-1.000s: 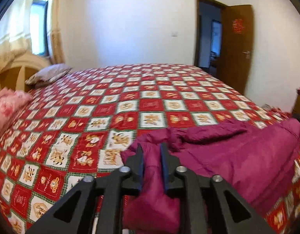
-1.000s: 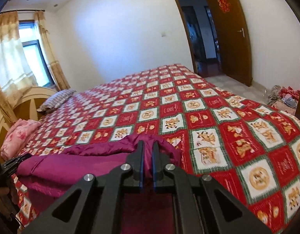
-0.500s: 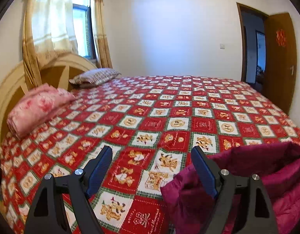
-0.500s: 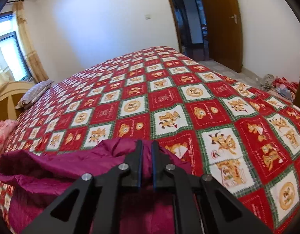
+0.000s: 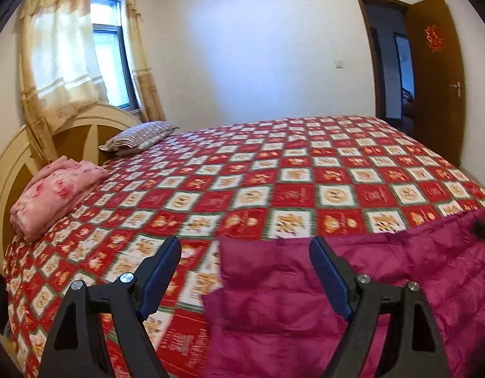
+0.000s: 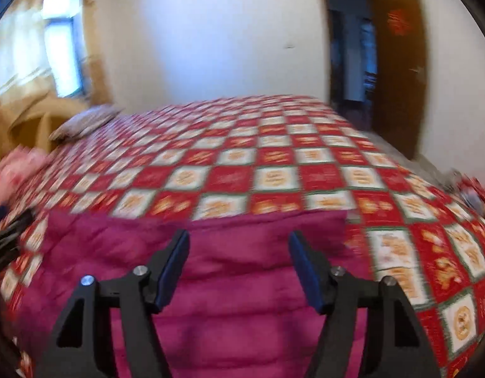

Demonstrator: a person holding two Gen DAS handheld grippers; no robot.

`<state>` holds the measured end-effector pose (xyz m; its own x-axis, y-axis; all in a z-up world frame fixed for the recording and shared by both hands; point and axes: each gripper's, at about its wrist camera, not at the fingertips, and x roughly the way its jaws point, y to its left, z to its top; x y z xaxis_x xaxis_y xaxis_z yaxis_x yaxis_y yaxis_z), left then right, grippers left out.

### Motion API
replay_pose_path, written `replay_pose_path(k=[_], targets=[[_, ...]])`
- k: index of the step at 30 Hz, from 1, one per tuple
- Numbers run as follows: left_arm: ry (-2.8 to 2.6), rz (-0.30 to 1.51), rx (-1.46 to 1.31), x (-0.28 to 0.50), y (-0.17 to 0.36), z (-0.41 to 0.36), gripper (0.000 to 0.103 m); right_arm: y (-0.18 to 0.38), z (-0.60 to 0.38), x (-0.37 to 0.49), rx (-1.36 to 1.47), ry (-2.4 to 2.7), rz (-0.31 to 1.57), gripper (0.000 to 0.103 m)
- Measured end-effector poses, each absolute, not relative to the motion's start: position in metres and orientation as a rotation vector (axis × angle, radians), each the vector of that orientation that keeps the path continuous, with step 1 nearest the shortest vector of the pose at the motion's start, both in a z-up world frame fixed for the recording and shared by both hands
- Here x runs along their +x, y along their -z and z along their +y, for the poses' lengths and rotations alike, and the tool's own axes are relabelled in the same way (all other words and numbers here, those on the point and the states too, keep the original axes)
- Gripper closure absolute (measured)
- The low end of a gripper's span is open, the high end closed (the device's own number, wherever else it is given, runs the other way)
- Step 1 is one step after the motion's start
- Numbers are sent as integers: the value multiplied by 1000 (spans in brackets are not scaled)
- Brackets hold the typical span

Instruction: Fold large clothes

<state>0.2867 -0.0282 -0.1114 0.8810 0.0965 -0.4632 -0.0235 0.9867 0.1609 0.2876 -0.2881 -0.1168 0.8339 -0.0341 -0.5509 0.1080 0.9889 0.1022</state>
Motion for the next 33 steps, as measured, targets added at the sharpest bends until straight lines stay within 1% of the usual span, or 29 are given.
replay_pose_path(k=[1,3,8,12,19,33], targets=[[-58,495,155,290,115,-35,19,120,-275,295,109,45,595,42],[-55,503,173,298,122,-45,19,130,-255,309,64,19,612,45],[-81,578,211,335,152,-51,19,162,-261,344,67,50,665,45],[-92,642,175,353,175,-44,19,179,-279,358,160,52,703,45],[-91,682,139,367,195,-43,19,187,-281,364,171,44,710,45],[-85,739,104,380,208,-37,16,200,-279,382,155,45,772,45]])
